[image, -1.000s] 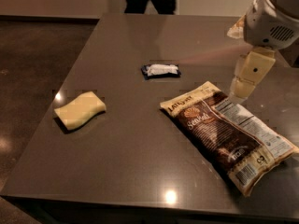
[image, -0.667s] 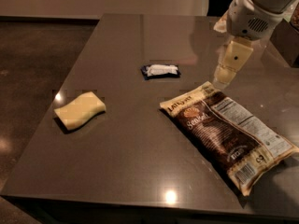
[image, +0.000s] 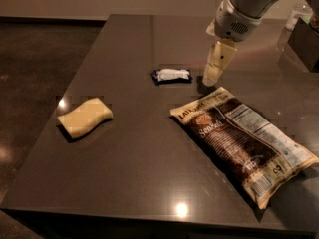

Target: Move rxbar blueberry near sponge

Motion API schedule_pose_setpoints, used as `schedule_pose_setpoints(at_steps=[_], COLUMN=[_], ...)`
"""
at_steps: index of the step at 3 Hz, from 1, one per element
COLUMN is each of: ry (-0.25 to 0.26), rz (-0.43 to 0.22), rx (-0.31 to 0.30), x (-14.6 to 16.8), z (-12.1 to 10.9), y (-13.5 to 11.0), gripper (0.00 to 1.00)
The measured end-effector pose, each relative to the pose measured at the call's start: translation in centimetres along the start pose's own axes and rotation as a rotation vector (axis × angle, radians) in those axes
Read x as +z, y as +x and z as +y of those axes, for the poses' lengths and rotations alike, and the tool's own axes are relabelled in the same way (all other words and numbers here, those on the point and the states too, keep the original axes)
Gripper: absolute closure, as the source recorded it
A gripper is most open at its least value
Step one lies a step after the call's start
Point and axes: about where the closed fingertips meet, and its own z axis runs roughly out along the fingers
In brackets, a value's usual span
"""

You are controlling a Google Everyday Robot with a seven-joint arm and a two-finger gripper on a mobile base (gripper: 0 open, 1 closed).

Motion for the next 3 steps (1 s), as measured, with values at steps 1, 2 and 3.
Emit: schedule_pose_setpoints(at_steps=[1,2,3], ry=[-0.019,-0.04,-0.056], rz=[0.002,0.015,0.026], rx=[-0.001,-0.001,-0.007], x=[2.7,5.4,7.9], z=[-1.8,-3.2,-4.0], y=[-1.0,-1.7,-2.2], gripper=[0.0,0.0,0.0])
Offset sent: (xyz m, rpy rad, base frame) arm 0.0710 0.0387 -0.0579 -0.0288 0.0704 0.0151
